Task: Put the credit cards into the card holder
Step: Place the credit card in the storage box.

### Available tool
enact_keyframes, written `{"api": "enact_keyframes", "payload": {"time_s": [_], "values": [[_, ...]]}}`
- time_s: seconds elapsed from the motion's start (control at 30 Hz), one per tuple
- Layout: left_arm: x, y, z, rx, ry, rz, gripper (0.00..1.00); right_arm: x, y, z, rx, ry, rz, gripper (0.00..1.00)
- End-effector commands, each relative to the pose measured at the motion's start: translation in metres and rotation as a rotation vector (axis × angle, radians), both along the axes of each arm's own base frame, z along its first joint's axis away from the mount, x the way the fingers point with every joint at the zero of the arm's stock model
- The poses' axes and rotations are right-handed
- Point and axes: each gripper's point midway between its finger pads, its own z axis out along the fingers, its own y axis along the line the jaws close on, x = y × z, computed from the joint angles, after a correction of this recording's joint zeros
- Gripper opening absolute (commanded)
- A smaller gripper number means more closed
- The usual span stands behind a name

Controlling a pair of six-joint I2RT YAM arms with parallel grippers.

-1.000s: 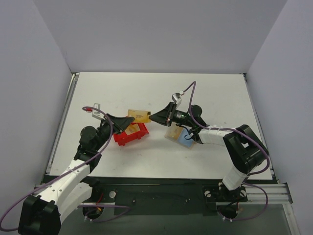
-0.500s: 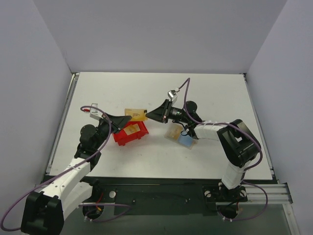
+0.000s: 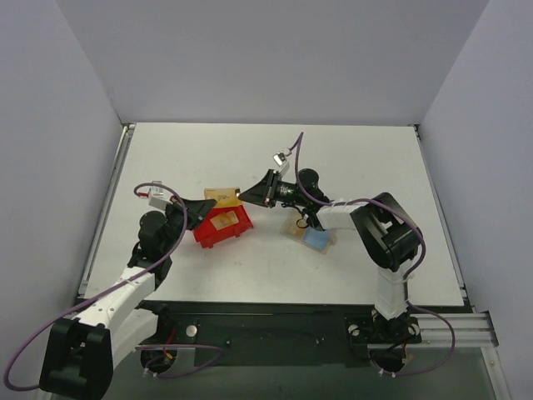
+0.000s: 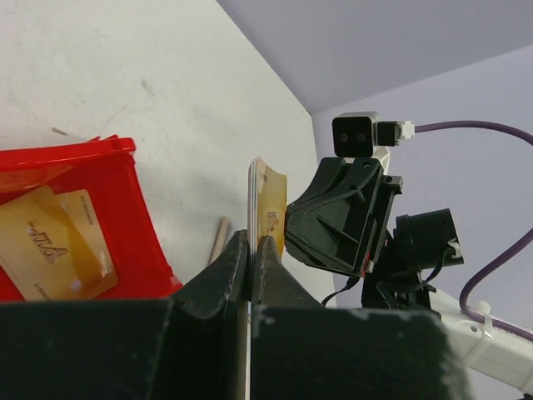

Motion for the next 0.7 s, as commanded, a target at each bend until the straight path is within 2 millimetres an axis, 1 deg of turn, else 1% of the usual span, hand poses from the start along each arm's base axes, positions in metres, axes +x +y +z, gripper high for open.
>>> {"api": "enact_keyframes", "payload": {"time_s": [0.0, 0.03, 0.07, 0.1, 0.13, 0.17, 0.3, 0.4, 0.43, 0.47, 0.5, 0.53, 0.67], "values": [[-0.002, 0.020, -0.049, 0.083, 0.126, 0.087, 0.05, -0.007, 0.023, 0.041, 0.100, -0.181, 0.074, 0.00], [-0.002, 0.021, -0.052, 0.085, 0.133, 0.096, 0.08, -0.006, 0.025, 0.044, 0.111, -0.190, 0.079, 0.00], [-0.004, 0.022, -0.057, 0.087, 0.145, 0.096, 0.09, -0.007, 0.028, 0.038, 0.111, -0.184, 0.085, 0.00], [-0.004, 0.024, -0.061, 0.091, 0.152, 0.107, 0.11, -0.007, 0.029, 0.040, 0.120, -0.187, 0.086, 0.00], [-0.006, 0.026, -0.065, 0.091, 0.162, 0.113, 0.13, -0.007, 0.032, 0.035, 0.118, -0.181, 0.091, 0.00], [-0.006, 0.026, -0.068, 0.093, 0.171, 0.118, 0.15, -0.007, 0.033, 0.037, 0.129, -0.182, 0.094, 0.00], [-0.009, 0.032, -0.082, 0.105, 0.204, 0.143, 0.22, -0.004, 0.037, 0.029, 0.130, -0.167, 0.098, 0.00], [-0.009, 0.036, -0.088, 0.117, 0.221, 0.160, 0.36, -0.003, 0.040, 0.020, 0.117, -0.153, 0.101, 0.00], [-0.010, 0.037, -0.091, 0.122, 0.234, 0.165, 0.39, -0.004, 0.041, 0.019, 0.114, -0.153, 0.102, 0.00], [-0.010, 0.038, -0.092, 0.124, 0.240, 0.170, 0.47, -0.002, 0.041, 0.019, 0.111, -0.154, 0.101, 0.00], [-0.010, 0.040, -0.094, 0.126, 0.246, 0.174, 0.49, -0.002, 0.041, 0.016, 0.105, -0.149, 0.100, 0.00], [-0.010, 0.040, -0.095, 0.130, 0.249, 0.177, 0.54, -0.002, 0.042, 0.014, 0.096, -0.145, 0.097, 0.00], [-0.009, 0.044, -0.096, 0.139, 0.263, 0.192, 0.61, 0.002, 0.042, 0.004, 0.056, -0.137, 0.081, 0.00]]}}
